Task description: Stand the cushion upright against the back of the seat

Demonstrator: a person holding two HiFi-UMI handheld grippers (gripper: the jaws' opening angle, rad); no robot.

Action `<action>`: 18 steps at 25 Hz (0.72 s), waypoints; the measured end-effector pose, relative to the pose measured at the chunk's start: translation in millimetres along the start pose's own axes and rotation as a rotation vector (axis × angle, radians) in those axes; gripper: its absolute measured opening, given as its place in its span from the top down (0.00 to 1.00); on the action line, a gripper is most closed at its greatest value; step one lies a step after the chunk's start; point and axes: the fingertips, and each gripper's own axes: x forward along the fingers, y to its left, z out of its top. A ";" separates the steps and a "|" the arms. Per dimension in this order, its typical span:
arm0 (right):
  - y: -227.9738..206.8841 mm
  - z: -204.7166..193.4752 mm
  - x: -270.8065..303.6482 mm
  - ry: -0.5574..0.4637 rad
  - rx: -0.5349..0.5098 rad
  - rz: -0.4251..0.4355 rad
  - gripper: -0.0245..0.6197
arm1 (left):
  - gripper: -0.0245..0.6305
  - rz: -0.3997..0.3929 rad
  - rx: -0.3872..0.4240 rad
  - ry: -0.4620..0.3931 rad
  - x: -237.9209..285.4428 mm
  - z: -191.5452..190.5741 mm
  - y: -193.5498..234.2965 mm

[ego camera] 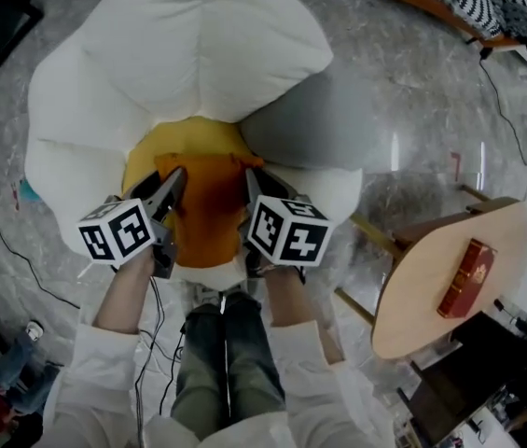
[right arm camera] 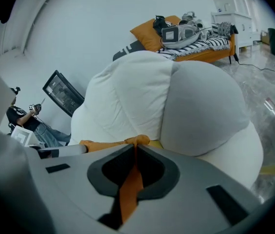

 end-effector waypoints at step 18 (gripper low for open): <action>69.6 118.5 -63.6 -0.197 -0.076 0.031 0.92 | 0.72 -0.071 0.128 -0.174 -57.3 107.1 -76.9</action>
